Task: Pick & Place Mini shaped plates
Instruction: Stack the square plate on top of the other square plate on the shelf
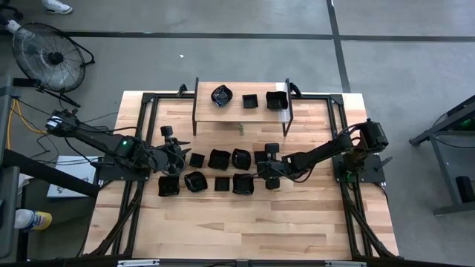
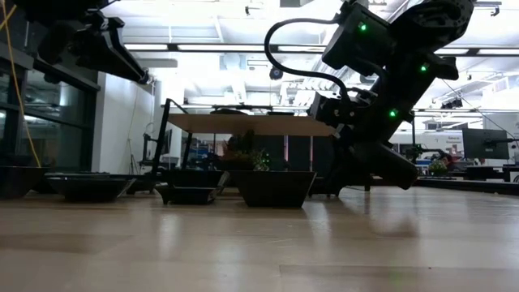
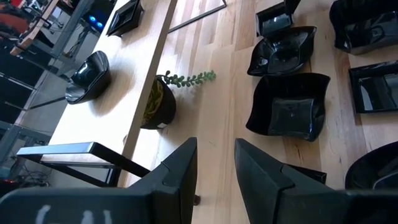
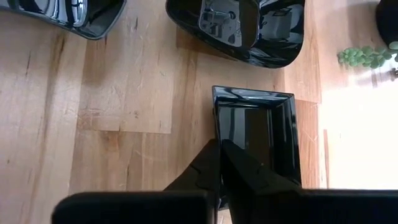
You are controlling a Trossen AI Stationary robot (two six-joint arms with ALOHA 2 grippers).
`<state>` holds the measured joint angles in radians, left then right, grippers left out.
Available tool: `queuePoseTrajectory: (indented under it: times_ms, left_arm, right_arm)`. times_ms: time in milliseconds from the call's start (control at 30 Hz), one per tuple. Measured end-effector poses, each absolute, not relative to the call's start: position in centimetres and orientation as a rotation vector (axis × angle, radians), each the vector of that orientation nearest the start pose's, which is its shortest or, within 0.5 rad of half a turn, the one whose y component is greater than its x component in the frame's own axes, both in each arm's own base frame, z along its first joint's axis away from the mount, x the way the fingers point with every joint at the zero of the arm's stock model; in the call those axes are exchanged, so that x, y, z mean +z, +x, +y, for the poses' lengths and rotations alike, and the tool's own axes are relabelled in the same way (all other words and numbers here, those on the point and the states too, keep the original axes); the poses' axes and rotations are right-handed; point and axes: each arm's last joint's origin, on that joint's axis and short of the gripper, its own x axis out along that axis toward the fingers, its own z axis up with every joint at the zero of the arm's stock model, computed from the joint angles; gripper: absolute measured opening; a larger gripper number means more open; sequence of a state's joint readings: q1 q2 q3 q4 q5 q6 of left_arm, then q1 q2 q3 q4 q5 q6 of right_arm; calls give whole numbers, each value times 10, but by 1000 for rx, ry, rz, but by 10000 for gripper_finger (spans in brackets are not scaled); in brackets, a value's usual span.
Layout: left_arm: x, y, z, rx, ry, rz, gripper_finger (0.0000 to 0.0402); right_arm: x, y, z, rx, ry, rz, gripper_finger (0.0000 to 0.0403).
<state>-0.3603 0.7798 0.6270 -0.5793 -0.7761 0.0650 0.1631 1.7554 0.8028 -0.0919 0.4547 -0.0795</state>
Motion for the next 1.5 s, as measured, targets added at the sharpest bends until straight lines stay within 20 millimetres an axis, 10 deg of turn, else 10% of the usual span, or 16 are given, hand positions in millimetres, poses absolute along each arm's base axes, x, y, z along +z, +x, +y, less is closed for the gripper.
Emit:
queuePoseTrajectory:
  times_ms: [667,1500]
  left_arm:
    - [250,148,-34,372,454,649,103]
    - [249,147,-34,383,433,655,103]
  right_arm:
    - [131,302,44,-229,-374,961,1]
    - [211,290,61,-232,-410,666,0]
